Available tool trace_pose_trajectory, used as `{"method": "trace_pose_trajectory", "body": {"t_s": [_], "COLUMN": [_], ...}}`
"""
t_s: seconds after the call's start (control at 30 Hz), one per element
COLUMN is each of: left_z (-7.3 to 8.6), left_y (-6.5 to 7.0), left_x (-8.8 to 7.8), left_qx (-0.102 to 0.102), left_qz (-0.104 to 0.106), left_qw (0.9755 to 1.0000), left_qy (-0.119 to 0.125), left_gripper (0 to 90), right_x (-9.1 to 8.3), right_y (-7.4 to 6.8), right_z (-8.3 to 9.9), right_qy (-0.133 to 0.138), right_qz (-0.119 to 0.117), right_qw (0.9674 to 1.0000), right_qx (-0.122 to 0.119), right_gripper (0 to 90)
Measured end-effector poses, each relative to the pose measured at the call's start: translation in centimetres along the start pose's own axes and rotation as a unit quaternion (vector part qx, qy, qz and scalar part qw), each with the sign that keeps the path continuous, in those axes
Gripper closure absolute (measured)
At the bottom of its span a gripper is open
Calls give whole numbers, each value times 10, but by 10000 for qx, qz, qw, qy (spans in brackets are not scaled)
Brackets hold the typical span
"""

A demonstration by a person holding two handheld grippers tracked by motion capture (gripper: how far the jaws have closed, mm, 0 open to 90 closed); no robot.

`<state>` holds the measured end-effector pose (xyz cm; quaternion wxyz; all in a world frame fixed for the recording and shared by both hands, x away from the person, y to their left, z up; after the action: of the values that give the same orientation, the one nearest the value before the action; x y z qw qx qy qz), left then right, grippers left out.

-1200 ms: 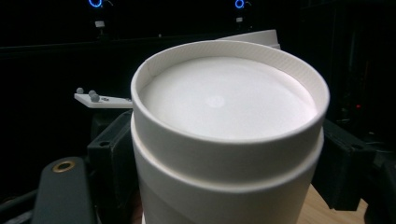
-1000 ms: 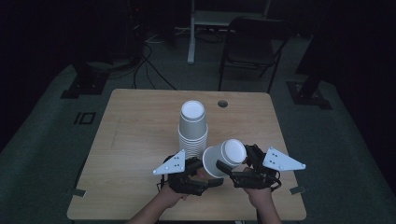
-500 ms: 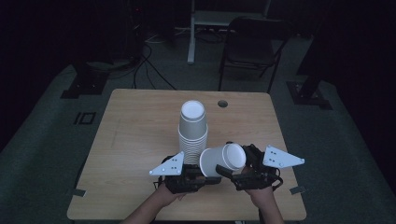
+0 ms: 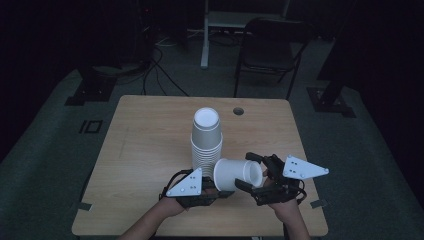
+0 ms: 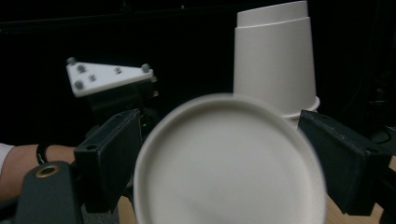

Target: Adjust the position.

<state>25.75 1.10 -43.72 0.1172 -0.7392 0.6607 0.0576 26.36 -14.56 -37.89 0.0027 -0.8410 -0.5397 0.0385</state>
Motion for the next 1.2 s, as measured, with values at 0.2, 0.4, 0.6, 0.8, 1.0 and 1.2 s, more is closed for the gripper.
{"method": "trace_pose_trajectory", "body": {"t_s": [0.2,0.4,0.6,0.8,1.0,1.2], "left_z": [8,17,25,40,51,59], "left_y": [-2,-7,-10,-10,-7,-2], "left_x": [0,-1,-5,-4,-2,6], "left_qx": [221,454,547,790,894,1247], "left_qz": [-97,-201,-274,-312,-197,-225], "left_qw": [9988,9951,9908,9808,9728,9611], "left_qy": [-422,-861,-1210,-1757,-2127,-2455], "left_gripper": [830,830,830,830,829,829], "right_x": [-3,-3,-1,8,23,46], "right_y": [6,8,18,24,23,20], "right_z": [2,5,9,14,22,39], "right_qy": [-63,-364,-750,-1979,-3231,-4147], "right_qz": [80,121,141,-208,-601,-896], "right_qw": [9999,9993,9971,9794,9433,9043], "right_qx": [83,43,-47,-345,-470,-472], "right_gripper": [152,151,153,174,179,179]}}
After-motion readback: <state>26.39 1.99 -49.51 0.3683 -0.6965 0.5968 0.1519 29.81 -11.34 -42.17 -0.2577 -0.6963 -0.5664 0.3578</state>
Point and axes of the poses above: each handheld gripper's, and its own axes: x roughly forward along the jaws, z roughly out of its underside, y roughly to its right, the point moved 6 cm from there along x, roughly forward along the jaws, and after that the axes turned 3 degrees about -x, right-handed, at the moved point
